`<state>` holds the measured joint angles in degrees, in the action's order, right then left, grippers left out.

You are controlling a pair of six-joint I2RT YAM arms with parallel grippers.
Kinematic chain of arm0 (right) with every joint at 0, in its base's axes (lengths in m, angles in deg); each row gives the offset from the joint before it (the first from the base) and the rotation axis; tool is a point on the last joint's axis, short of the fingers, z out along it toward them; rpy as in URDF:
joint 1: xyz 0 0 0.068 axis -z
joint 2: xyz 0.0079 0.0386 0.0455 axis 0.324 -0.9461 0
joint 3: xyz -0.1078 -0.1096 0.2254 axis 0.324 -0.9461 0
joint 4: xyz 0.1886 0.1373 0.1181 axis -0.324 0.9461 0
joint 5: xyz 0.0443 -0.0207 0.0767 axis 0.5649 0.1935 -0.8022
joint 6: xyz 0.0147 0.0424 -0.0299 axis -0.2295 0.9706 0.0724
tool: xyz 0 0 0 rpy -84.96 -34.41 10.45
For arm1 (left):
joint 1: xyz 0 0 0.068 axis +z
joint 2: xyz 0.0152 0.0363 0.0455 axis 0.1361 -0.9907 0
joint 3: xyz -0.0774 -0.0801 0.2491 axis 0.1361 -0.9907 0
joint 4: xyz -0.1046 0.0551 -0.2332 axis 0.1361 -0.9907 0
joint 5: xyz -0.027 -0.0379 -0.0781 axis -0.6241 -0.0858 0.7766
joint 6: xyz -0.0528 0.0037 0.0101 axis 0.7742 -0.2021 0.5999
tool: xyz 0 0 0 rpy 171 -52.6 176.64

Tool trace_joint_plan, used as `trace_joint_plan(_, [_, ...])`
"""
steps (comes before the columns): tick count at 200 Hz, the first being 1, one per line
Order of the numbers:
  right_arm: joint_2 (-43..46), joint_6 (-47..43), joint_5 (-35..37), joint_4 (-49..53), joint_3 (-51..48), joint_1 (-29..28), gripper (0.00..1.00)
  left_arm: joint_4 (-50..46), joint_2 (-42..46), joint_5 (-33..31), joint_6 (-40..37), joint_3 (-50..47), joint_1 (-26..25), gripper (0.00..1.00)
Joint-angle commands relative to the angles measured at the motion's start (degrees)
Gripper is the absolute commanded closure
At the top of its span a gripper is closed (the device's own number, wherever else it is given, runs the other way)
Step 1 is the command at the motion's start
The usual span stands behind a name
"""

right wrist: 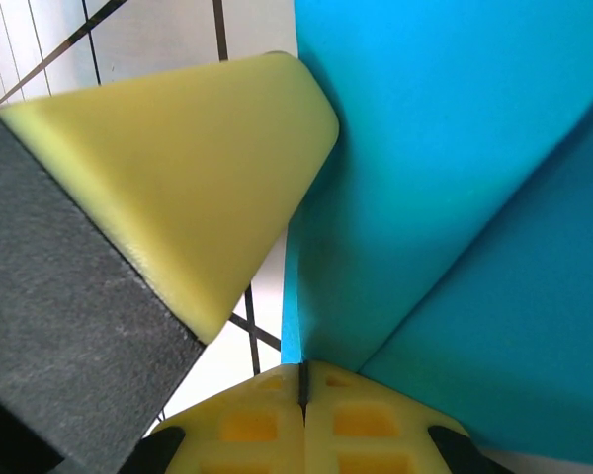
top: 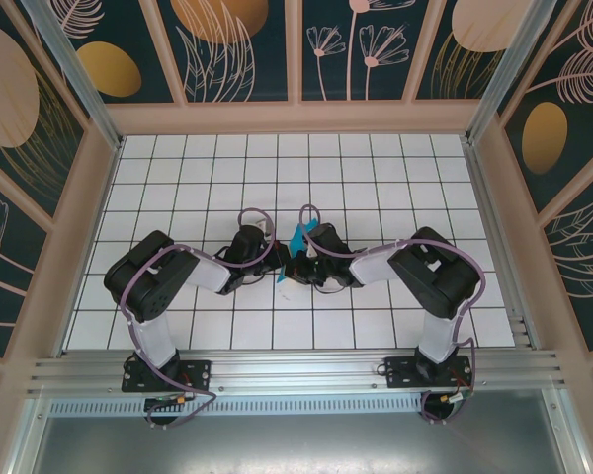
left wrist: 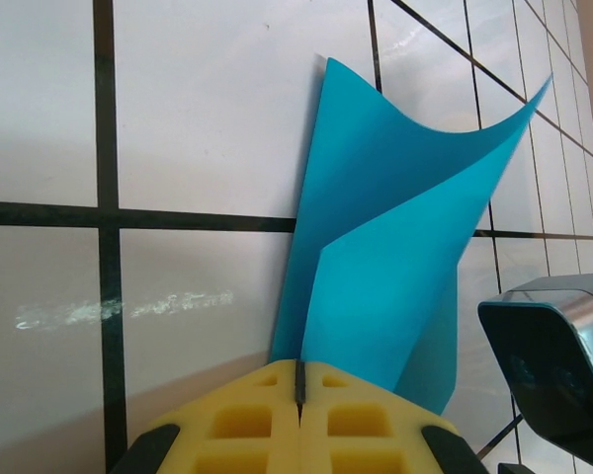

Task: Fold a paper plane with a square sheet of paper (pick it up from the middle)
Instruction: Fourth fold the wing at the center of the table.

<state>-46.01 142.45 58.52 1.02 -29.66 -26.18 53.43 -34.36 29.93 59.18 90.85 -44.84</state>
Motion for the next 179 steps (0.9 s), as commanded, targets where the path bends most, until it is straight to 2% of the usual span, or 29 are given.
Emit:
trace_joint_plan(1, [2.33,-0.78,1.58,1.62,0.52,-0.53,0.96,-9.3,-1.84,-0.25,-1.15,-0.5,0.01,1.0])
trace_joint_plan(25, [2.53,0.28,-0.87,-2.74,-0.04,-0.7,0.96,-8.54,-1.71,0.12,-0.22,-0.83,-0.05,1.0])
trace_joint_plan(68, [-3.23,1.43,-2.8,-4.59,0.79,-0.97,0.96,-8.55,-1.71,0.53,-0.11,-0.41,0.0,1.0])
trace_joint_plan(101, [-0.33,0.63,0.27,-1.03,-0.81,0.1,0.97,-9.25,-1.73,0.3,-0.12,-0.51,-0.06,1.0])
trace_joint_plan(137, [11.72,-2.17,3.17,2.32,-3.27,6.62,0.96,-10.07,-0.97,-0.32,-0.47,-0.77,-0.03,1.0])
trace_joint_plan(159, [11.19,-5.46,1.4,5.08,-0.09,11.27,0.96,-10.61,-1.33,-0.28,-0.65,-0.35,-0.03,1.0])
trace_joint_plan(179, [8.42,-6.62,-0.31,5.0,3.14,12.71,0.96,-12.41,-1.62,-0.75,-1.13,0.67,-0.05,1.0])
